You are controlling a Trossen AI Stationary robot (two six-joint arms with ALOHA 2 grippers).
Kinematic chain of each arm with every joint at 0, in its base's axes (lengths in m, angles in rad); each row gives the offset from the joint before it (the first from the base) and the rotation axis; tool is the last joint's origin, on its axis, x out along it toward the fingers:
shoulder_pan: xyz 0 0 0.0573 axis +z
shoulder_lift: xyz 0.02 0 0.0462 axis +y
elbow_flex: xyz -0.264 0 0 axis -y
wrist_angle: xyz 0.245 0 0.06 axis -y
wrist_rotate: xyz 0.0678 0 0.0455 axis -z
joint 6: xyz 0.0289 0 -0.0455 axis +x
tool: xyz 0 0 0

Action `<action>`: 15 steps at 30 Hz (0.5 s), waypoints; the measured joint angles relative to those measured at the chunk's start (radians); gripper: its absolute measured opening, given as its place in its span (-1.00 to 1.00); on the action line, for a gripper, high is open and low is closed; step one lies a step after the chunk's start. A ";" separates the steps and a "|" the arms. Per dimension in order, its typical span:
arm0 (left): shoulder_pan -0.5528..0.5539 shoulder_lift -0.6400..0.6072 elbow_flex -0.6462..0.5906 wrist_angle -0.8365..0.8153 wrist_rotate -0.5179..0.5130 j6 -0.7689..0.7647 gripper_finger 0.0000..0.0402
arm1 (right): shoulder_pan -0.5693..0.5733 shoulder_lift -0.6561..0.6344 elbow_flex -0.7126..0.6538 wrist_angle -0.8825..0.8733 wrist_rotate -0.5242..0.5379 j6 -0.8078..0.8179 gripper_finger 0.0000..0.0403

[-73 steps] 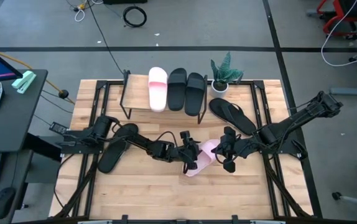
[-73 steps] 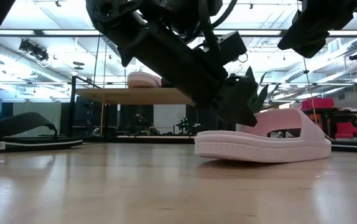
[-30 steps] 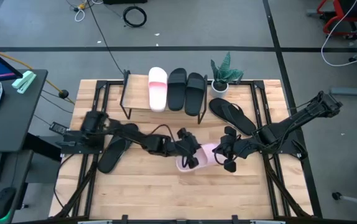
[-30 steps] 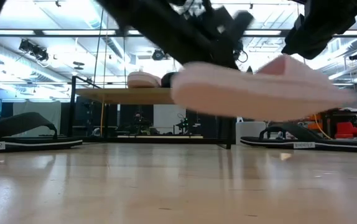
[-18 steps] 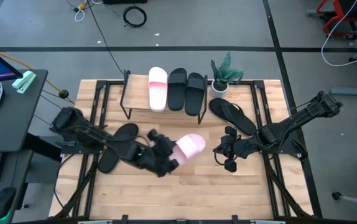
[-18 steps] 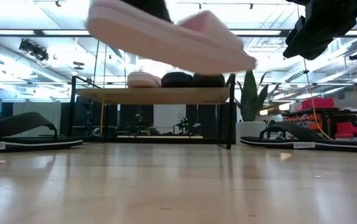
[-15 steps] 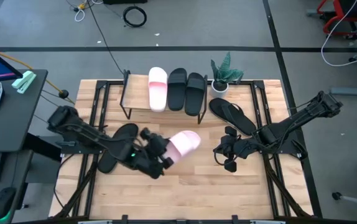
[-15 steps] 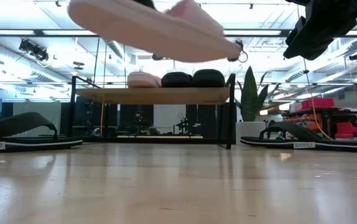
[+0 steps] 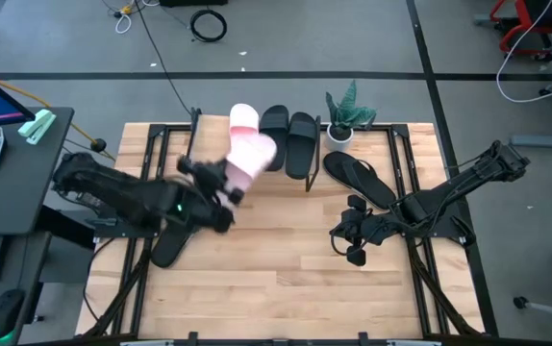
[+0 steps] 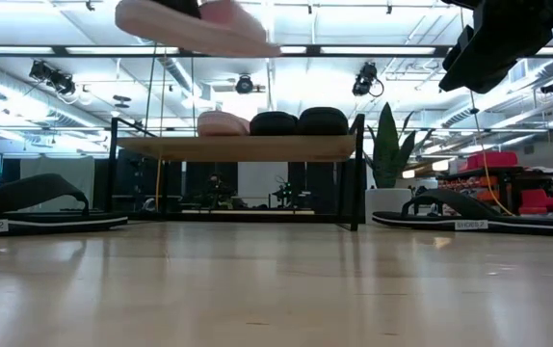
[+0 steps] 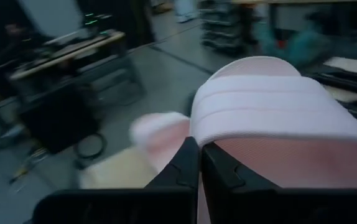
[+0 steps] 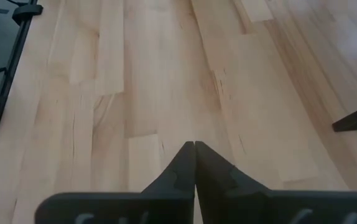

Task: Pick and place slides into the shelf
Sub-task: Put the pink slide on the shelf

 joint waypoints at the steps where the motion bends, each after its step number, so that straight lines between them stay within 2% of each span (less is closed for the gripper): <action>1: 0.031 -0.016 0.000 -0.018 0.001 0.001 -0.95 | 0.000 0.000 0.000 0.000 0.000 0.000 -0.95; 8: 0.260 -0.055 0.000 -0.078 0.032 0.029 -0.96 | 0.000 0.000 0.000 0.000 0.000 -0.001 -0.96; 15: 0.426 -0.054 -0.005 -0.102 0.044 0.057 -0.97 | 0.000 0.000 0.000 0.000 0.000 -0.002 -0.95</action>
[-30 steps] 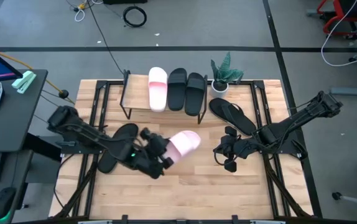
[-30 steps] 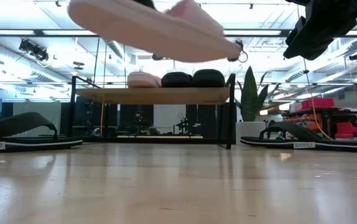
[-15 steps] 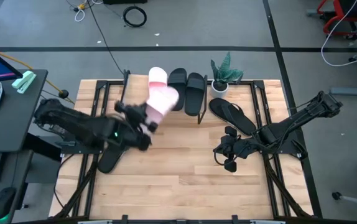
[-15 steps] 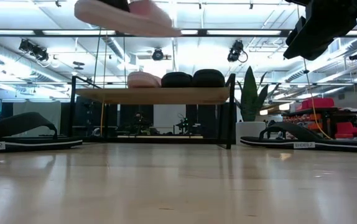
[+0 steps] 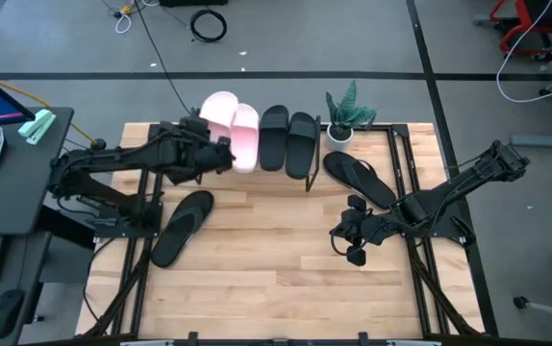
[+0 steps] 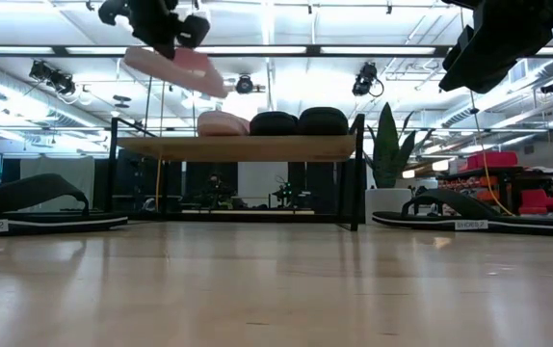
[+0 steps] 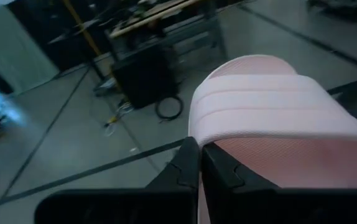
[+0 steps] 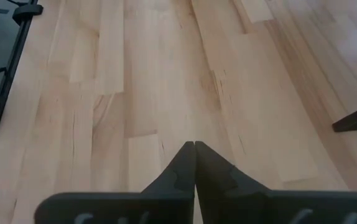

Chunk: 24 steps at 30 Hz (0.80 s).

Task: Pick and place slides into the shelf
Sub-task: Put the pink slide on the shelf

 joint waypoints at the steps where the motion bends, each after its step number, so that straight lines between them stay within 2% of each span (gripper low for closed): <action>1: 0.017 0.000 0.000 0.000 0.006 0.008 -0.97 | 0.000 0.000 0.000 0.000 0.000 0.000 -0.95; 5: 0.072 0.006 0.000 0.000 0.075 0.014 -0.94 | 0.000 0.000 0.000 -0.001 0.000 -0.001 -0.96; 24: 0.194 0.153 0.000 -0.024 0.139 0.013 -0.93 | 0.000 0.000 0.000 -0.017 0.000 -0.001 -0.95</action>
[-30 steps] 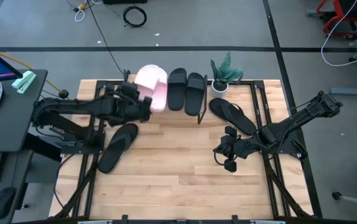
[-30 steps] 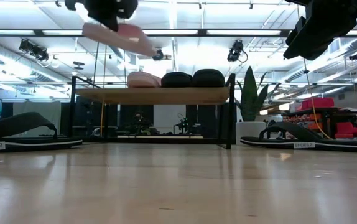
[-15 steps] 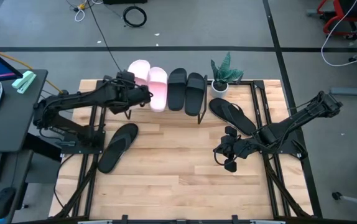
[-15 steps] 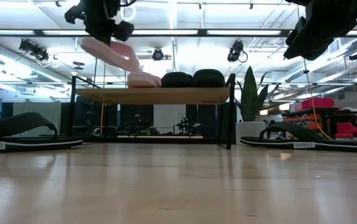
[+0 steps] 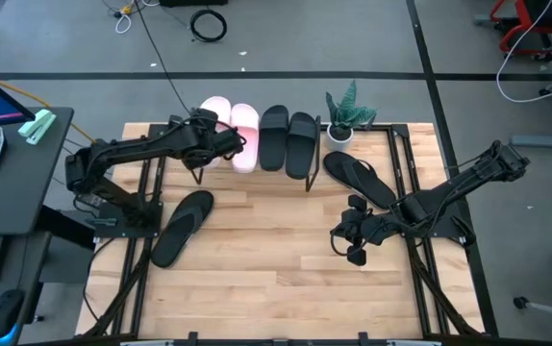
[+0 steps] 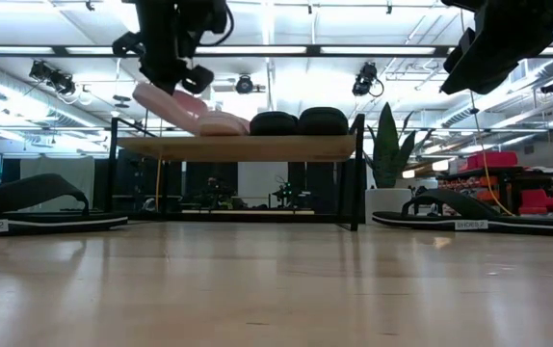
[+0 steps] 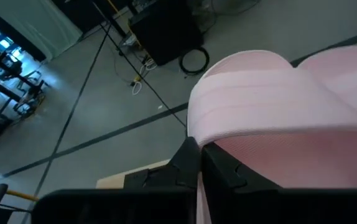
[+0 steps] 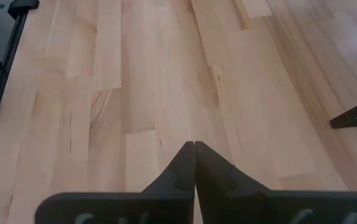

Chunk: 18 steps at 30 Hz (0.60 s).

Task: Pick and place slides into the shelf
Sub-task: Put the pink slide on the shelf

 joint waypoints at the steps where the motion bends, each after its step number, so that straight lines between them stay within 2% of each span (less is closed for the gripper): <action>1: 0.004 0.009 0.000 0.000 0.004 0.000 -0.90 | 0.000 0.000 0.000 -0.001 0.000 0.000 -0.95; 6: 0.041 0.055 0.000 0.003 0.140 0.003 -0.84 | 0.000 0.000 0.000 -0.001 0.000 0.000 -0.95; 9: 0.067 0.087 0.000 0.008 0.233 0.065 -0.83 | 0.000 0.000 0.000 -0.002 0.000 0.000 -0.95; 14: 0.086 0.121 0.003 0.010 0.244 0.146 -0.81 | 0.000 0.000 0.000 -0.001 0.000 0.000 -0.95; 18: 0.086 0.121 0.003 0.008 0.231 0.163 -0.69 | 0.000 0.000 0.000 -0.001 0.000 0.000 -0.95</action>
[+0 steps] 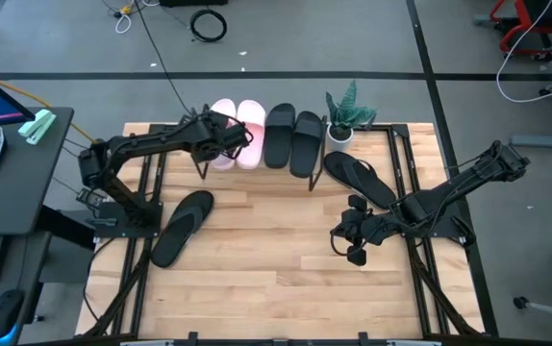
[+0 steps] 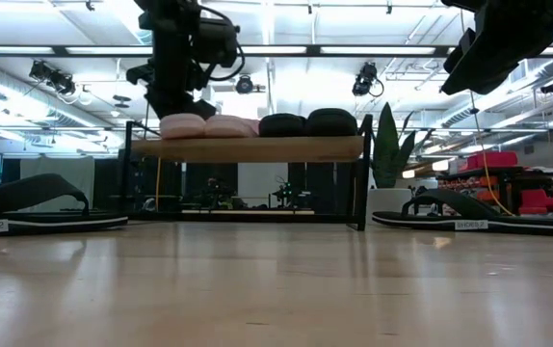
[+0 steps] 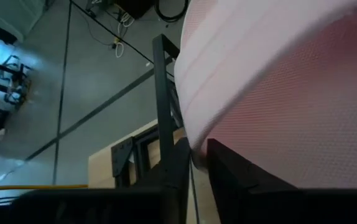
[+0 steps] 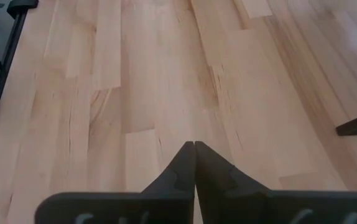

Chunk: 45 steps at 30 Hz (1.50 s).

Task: Pick and place slides into the shelf
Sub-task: Put the pink slide on the shelf, then adjust the shelf

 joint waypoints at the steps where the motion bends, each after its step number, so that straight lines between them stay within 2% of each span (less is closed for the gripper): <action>1: 0.000 -0.004 -0.001 -0.004 -0.006 0.001 -0.64 | 0.000 0.000 0.000 0.000 0.000 0.000 -0.95; 10: 0.008 -0.012 -0.001 -0.014 -0.073 0.059 -0.30 | 0.000 0.000 0.000 -0.005 0.000 0.000 -0.95; 18: -0.018 -0.012 0.000 -0.017 -0.082 0.095 -0.23 | 0.000 0.000 0.000 -0.007 0.000 0.000 -0.96; 22: -0.061 -0.028 0.003 -0.017 -0.083 0.100 -0.28 | 0.000 0.000 0.000 -0.008 0.006 0.000 -0.96; 25: -0.102 -0.053 0.034 -0.029 -0.081 0.099 -0.32 | 0.000 0.000 0.000 -0.008 0.083 0.021 -0.95; 28: -0.156 -0.082 0.102 -0.022 -0.082 0.098 -0.36 | -0.011 0.001 0.000 -0.012 0.165 0.054 -0.97; 33: -0.274 -0.099 0.256 -0.013 -0.083 0.119 -0.47 | -0.050 0.051 0.000 0.004 0.171 0.028 -0.99; 39: -0.393 -0.098 0.432 0.024 -0.083 0.254 -0.69 | -0.179 0.198 0.000 0.142 0.172 -0.105 -0.99; 42: -0.437 -0.098 0.483 0.027 -0.083 0.280 -0.80 | -0.260 0.238 0.000 0.221 0.154 -0.199 -0.99; 45: -0.474 -0.098 0.505 0.026 -0.082 0.308 -0.91 | -0.356 0.245 0.000 0.233 0.140 -0.215 -1.00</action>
